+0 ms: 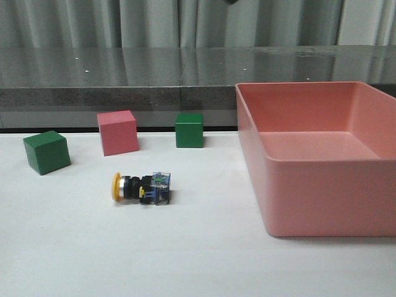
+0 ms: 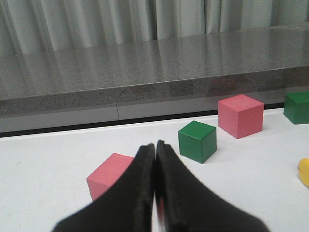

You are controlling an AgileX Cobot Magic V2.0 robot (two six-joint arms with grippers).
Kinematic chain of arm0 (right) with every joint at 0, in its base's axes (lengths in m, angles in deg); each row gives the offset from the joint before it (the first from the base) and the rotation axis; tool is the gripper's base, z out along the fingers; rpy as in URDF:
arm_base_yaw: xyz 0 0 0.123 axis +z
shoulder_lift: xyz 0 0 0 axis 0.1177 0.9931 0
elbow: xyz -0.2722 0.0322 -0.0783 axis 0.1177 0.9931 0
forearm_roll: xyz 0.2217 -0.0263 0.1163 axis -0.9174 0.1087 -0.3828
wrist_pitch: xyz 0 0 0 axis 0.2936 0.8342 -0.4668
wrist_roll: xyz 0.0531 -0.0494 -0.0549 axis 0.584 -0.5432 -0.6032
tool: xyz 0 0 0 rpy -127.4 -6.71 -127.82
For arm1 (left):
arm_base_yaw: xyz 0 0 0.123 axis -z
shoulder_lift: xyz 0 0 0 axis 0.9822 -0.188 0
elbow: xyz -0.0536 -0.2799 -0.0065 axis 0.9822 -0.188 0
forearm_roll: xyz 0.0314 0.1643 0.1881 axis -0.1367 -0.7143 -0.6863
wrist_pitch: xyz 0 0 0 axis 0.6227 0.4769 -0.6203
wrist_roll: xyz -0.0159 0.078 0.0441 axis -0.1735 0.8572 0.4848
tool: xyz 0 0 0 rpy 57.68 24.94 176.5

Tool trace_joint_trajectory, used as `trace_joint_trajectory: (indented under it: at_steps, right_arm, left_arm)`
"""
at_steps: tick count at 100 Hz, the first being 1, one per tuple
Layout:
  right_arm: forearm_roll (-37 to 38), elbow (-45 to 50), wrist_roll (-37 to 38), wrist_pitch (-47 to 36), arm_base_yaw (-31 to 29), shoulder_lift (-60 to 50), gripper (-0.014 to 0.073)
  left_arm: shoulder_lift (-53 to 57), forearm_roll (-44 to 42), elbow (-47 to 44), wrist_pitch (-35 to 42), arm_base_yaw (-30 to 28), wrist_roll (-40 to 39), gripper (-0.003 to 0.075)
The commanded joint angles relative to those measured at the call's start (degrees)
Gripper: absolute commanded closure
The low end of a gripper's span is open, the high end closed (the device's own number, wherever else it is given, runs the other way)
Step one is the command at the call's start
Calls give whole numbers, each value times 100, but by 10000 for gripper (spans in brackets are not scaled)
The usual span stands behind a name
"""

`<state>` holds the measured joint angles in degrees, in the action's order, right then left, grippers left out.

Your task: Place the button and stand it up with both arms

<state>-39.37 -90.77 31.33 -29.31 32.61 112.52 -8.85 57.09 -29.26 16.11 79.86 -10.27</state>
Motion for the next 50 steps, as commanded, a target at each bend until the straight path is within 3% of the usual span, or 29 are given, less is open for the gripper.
trace_joint_trajectory:
  at_steps: [1,28,50]
  right_arm:
    - [-49,224,641,-502,-510,-705,700]
    - [-49,2706,1306,-2255,-1783,-2407,707]
    - [-59,4493,1319,-3336,-1947,-3525,707]
  left_arm:
    - [185,54,-257,468,-20,-52,739]
    - [185,54,-257,468,-20,-52,740]
    - [185,54,-257,468,-20,-52,740]
